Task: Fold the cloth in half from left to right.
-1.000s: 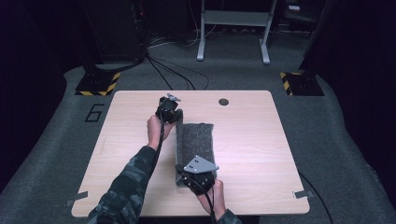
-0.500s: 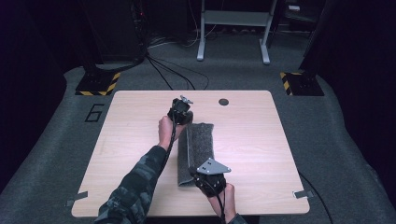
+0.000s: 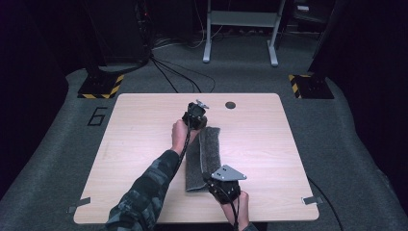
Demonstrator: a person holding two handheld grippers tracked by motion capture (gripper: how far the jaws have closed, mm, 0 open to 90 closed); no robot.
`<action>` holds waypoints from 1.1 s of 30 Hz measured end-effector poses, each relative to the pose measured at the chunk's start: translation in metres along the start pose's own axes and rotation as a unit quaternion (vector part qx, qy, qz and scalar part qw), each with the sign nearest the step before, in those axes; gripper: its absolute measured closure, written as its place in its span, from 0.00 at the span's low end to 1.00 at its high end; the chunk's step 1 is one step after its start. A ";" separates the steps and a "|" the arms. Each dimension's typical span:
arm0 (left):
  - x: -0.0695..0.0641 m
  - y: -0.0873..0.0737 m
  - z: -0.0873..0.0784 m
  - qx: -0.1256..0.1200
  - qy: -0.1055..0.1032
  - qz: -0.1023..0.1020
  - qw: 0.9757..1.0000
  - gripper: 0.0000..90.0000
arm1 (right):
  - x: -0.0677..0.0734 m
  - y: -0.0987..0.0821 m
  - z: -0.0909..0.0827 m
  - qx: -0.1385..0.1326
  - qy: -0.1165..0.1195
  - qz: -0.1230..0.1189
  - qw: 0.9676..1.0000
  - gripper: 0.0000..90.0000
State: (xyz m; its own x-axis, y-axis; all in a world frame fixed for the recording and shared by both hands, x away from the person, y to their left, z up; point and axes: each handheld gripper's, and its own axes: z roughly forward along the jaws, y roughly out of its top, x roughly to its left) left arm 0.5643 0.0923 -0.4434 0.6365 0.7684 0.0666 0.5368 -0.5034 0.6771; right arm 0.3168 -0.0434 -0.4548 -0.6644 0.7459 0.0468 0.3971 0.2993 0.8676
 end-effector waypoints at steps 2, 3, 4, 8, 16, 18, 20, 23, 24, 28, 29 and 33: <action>-0.002 0.001 0.003 0.000 0.002 0.000 1.000 0.95 | -0.002 -0.002 -0.001 0.000 -0.002 0.001 1.000 0.98; -0.003 0.002 0.005 0.000 0.001 0.001 1.000 0.95 | -0.003 -0.003 -0.001 0.001 -0.004 0.001 1.000 0.98; -0.005 0.002 0.006 0.000 0.000 0.000 1.000 0.95 | -0.004 -0.004 -0.001 0.002 -0.008 0.001 1.000 0.98; -0.007 0.005 0.011 0.010 0.000 0.003 1.000 0.95 | -0.007 -0.008 -0.003 0.007 -0.016 0.002 1.000 0.98; -0.013 0.007 0.021 0.018 -0.001 0.006 1.000 0.95 | -0.014 -0.015 -0.006 0.015 -0.027 0.012 0.999 0.98; -0.015 0.006 0.026 0.024 -0.003 0.007 1.000 0.94 | -0.014 -0.018 -0.005 0.023 -0.026 0.015 0.999 0.98; -0.016 0.005 0.029 0.028 -0.003 0.007 1.000 0.93 | -0.015 -0.020 -0.004 0.029 -0.029 0.015 0.999 0.98; -0.019 0.005 0.035 0.031 -0.012 0.000 0.999 0.80 | -0.015 -0.024 -0.003 0.040 -0.033 0.017 0.999 0.96; -0.018 0.004 0.036 0.027 -0.026 -0.007 0.999 0.66 | -0.015 -0.025 -0.003 0.043 -0.041 0.012 0.998 0.93; -0.013 0.003 0.030 0.008 -0.039 -0.030 0.999 0.34 | -0.023 -0.037 -0.008 0.055 -0.056 0.022 0.997 0.79; -0.012 0.003 0.027 0.005 -0.036 -0.033 0.999 0.27 | -0.028 -0.042 -0.012 0.064 -0.058 0.032 0.996 0.68; -0.005 0.001 0.015 -0.002 -0.034 -0.038 0.999 0.22 | -0.037 -0.048 -0.018 0.068 -0.061 0.053 0.994 0.58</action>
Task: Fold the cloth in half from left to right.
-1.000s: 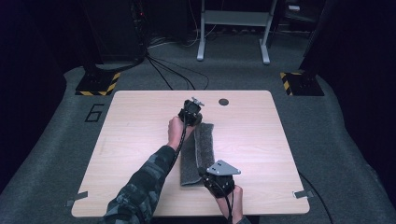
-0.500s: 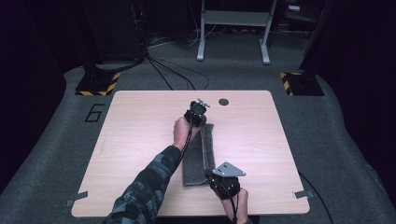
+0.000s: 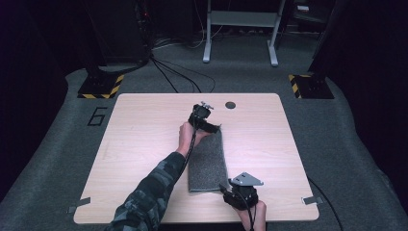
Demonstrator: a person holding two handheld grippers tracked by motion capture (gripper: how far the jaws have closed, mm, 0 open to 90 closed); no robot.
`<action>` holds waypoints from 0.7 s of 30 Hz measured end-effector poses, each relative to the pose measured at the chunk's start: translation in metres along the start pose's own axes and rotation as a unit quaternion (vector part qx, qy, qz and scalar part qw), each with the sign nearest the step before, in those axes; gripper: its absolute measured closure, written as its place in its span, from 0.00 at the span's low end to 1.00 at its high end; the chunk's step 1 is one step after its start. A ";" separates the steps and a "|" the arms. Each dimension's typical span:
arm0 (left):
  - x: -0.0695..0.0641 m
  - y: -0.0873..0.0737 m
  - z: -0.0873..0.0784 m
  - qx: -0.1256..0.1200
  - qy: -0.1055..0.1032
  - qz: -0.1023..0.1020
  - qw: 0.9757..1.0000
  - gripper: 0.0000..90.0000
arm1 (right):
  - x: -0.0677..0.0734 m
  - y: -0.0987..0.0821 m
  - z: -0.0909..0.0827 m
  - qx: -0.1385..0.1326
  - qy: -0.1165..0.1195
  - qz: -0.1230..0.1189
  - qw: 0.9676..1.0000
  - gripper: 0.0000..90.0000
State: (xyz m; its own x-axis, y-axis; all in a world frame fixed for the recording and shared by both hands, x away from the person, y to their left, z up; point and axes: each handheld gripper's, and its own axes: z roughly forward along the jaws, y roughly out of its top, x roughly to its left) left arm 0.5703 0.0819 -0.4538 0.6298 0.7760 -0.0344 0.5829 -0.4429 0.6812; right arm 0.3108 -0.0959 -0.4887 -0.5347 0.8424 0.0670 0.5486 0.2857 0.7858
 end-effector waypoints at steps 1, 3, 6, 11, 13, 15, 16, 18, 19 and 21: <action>0.002 -0.001 -0.002 -0.001 0.000 -0.002 1.000 0.22 | -0.005 -0.001 -0.001 0.001 0.001 0.007 1.000 0.56; 0.006 -0.006 -0.004 0.001 0.009 -0.004 1.000 0.21 | -0.009 -0.001 -0.001 -0.001 -0.001 0.024 1.000 0.52; 0.015 -0.015 -0.004 0.015 0.024 -0.013 1.000 0.21 | -0.015 0.002 0.006 0.008 -0.006 0.025 1.000 0.45; 0.031 -0.033 -0.004 0.039 0.051 -0.019 0.998 0.22 | -0.017 0.004 0.021 0.024 -0.013 0.011 1.000 0.39; 0.038 -0.043 -0.001 0.053 0.065 -0.023 0.996 0.22 | -0.016 0.003 0.031 0.038 -0.015 0.004 0.999 0.35; 0.040 -0.045 0.000 0.058 0.070 -0.021 0.996 0.22 | -0.015 0.003 0.034 0.042 -0.018 -0.001 0.999 0.34; 0.042 -0.048 0.001 0.061 0.073 -0.024 0.995 0.22 | -0.015 0.003 0.037 0.047 -0.020 -0.006 0.999 0.33; 0.043 -0.054 0.003 0.065 0.079 -0.024 0.994 0.21 | -0.014 0.001 0.043 0.054 -0.023 -0.007 0.998 0.31; 0.043 -0.054 0.003 0.065 0.079 -0.024 0.994 0.21 | -0.014 0.001 0.043 0.054 -0.023 -0.007 0.998 0.31; 0.045 -0.058 0.004 0.068 0.079 -0.024 0.994 0.21 | -0.013 -0.001 0.046 0.060 -0.026 0.000 0.998 0.30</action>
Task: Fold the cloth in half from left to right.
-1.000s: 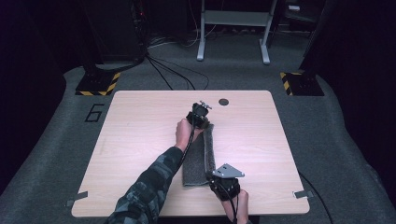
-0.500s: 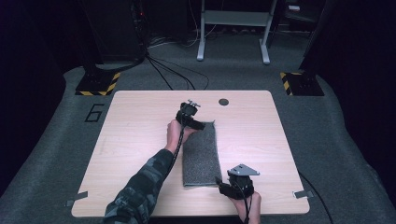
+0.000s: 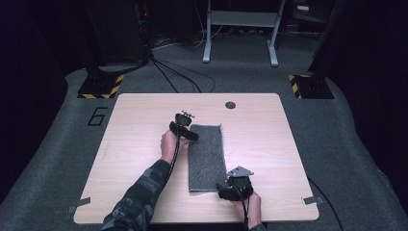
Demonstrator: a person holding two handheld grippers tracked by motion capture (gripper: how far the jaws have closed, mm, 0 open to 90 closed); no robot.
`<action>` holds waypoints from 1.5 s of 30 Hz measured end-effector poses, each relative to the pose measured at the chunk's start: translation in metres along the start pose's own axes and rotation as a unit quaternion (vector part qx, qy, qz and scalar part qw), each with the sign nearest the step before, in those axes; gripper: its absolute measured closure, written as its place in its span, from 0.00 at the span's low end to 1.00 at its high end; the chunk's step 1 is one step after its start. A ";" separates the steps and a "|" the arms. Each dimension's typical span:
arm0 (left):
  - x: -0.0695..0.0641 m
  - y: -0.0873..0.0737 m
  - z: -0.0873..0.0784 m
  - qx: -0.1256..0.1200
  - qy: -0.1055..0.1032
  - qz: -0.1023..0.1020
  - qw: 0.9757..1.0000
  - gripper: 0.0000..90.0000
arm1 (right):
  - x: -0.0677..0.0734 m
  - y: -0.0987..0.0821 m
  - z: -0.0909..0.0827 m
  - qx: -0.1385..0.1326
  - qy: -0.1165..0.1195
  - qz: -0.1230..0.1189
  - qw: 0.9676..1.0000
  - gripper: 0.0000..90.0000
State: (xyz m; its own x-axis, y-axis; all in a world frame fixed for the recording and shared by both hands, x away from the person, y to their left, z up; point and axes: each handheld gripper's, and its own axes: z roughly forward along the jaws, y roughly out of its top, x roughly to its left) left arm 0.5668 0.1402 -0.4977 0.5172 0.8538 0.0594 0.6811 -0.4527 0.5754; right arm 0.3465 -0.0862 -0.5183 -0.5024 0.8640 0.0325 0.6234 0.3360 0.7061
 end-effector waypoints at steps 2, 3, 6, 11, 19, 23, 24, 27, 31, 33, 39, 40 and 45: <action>0.001 -0.003 0.002 0.002 0.003 0.001 1.000 0.21 | 0.001 -0.002 0.001 0.001 -0.001 0.000 1.000 0.30; 0.002 -0.004 0.003 0.003 0.001 0.000 1.000 0.21 | 0.001 -0.002 0.001 0.001 -0.001 0.000 1.000 0.30; 0.004 -0.008 0.002 0.003 0.002 0.000 1.000 0.21 | 0.000 -0.003 0.000 0.000 -0.001 -0.005 1.000 0.31; 0.004 -0.015 0.000 -0.003 -0.003 0.000 1.000 0.20 | 0.005 -0.006 -0.002 0.002 0.004 -0.005 1.000 0.32; 0.003 -0.023 -0.003 -0.004 -0.016 0.003 1.000 0.17 | 0.016 -0.015 -0.009 -0.002 0.008 -0.019 1.000 0.32; 0.002 -0.027 -0.006 -0.006 -0.028 0.002 1.000 0.17 | 0.024 -0.018 -0.013 0.002 0.012 -0.018 1.000 0.30; 0.002 -0.028 -0.008 -0.008 -0.032 0.000 0.999 0.17 | 0.025 -0.018 -0.014 0.004 0.014 -0.019 1.000 0.28; 0.005 -0.030 -0.013 -0.019 -0.046 -0.014 0.999 0.17 | 0.015 -0.015 -0.019 -0.009 0.031 -0.020 0.999 0.25; 0.011 -0.028 -0.016 -0.022 -0.056 -0.024 0.998 0.17 | -0.001 0.001 -0.024 -0.025 0.035 -0.003 0.999 0.22; 0.014 -0.027 -0.017 -0.027 -0.060 -0.032 0.997 0.17 | -0.015 0.017 -0.023 -0.034 0.036 0.003 0.999 0.21; 0.020 -0.023 -0.015 -0.028 -0.065 -0.041 0.997 0.18 | -0.049 0.060 0.000 -0.020 0.035 -0.002 0.999 0.19; 0.020 -0.022 -0.014 -0.029 -0.067 -0.045 0.996 0.18 | -0.053 0.067 0.005 -0.013 0.036 0.012 0.999 0.18; 0.022 -0.016 -0.009 -0.023 -0.074 -0.050 0.996 0.19 | -0.074 0.106 0.036 0.000 0.041 0.016 0.999 0.17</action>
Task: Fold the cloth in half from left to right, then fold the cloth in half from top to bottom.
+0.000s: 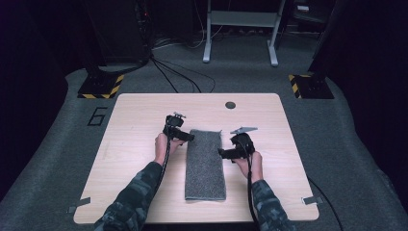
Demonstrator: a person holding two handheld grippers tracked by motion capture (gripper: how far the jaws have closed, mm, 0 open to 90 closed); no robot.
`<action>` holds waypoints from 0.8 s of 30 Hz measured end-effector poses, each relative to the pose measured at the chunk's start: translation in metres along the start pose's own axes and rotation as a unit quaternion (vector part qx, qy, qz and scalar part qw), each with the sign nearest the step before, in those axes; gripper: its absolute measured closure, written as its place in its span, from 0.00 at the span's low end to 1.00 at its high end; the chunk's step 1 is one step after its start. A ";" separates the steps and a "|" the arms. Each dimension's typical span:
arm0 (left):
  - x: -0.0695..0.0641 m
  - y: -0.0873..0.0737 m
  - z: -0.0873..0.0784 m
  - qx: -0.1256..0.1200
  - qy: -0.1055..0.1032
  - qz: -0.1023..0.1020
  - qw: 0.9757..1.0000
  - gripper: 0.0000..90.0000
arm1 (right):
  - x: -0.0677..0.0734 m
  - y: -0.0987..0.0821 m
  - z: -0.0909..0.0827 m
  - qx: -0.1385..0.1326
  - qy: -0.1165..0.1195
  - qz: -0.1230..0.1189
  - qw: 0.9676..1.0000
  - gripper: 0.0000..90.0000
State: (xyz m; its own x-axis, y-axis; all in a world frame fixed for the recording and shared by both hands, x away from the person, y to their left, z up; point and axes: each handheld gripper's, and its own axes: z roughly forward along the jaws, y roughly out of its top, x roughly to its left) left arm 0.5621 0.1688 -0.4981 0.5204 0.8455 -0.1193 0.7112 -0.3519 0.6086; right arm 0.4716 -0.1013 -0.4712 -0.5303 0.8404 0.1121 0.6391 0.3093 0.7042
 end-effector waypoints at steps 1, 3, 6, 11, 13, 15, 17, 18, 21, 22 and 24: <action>0.000 0.000 0.000 0.000 0.000 0.000 1.000 0.19 | 0.000 0.000 0.000 0.000 0.000 0.000 1.000 0.17; 0.000 0.002 0.001 -0.001 0.001 0.002 1.000 0.20 | -0.004 0.013 0.008 0.005 -0.002 -0.004 1.000 0.17; 0.000 0.004 0.004 0.002 0.000 0.003 1.000 0.20 | -0.012 0.034 0.025 0.013 -0.001 0.003 1.000 0.17; -0.001 0.006 0.007 0.003 -0.002 0.002 1.000 0.22 | -0.020 0.045 0.044 0.029 -0.006 0.012 0.999 0.19; 0.000 0.006 0.008 0.002 -0.006 0.000 1.000 0.22 | -0.023 0.047 0.052 0.037 -0.010 0.020 0.999 0.22; -0.001 0.006 0.010 0.001 -0.005 -0.002 1.000 0.22 | -0.026 0.048 0.060 0.047 -0.011 0.026 0.999 0.26; -0.001 0.006 0.012 0.002 -0.006 -0.004 1.000 0.25 | -0.028 0.048 0.067 0.050 -0.019 0.025 0.998 0.32; -0.002 0.006 0.013 0.008 -0.005 -0.003 1.000 0.25 | -0.029 0.048 0.068 0.048 -0.016 0.024 0.998 0.35; -0.005 0.006 0.014 0.005 -0.002 -0.005 1.000 0.28 | -0.029 0.047 0.076 0.046 -0.021 0.017 0.999 0.40; -0.006 0.006 0.014 0.006 0.000 -0.005 1.000 0.32 | -0.028 0.047 0.081 0.054 -0.024 0.010 0.998 0.43; -0.007 0.006 0.014 0.008 0.002 0.000 1.000 0.34 | -0.028 0.046 0.083 0.056 -0.021 0.012 0.998 0.44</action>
State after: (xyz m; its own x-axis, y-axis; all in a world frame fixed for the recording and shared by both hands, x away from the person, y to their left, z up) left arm 0.5688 0.1550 -0.5043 0.5184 0.8472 -0.1163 0.7189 -0.3581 0.5958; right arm 0.5622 -0.0740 -0.4996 -0.4915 0.8655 0.0971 0.7110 0.3343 0.6186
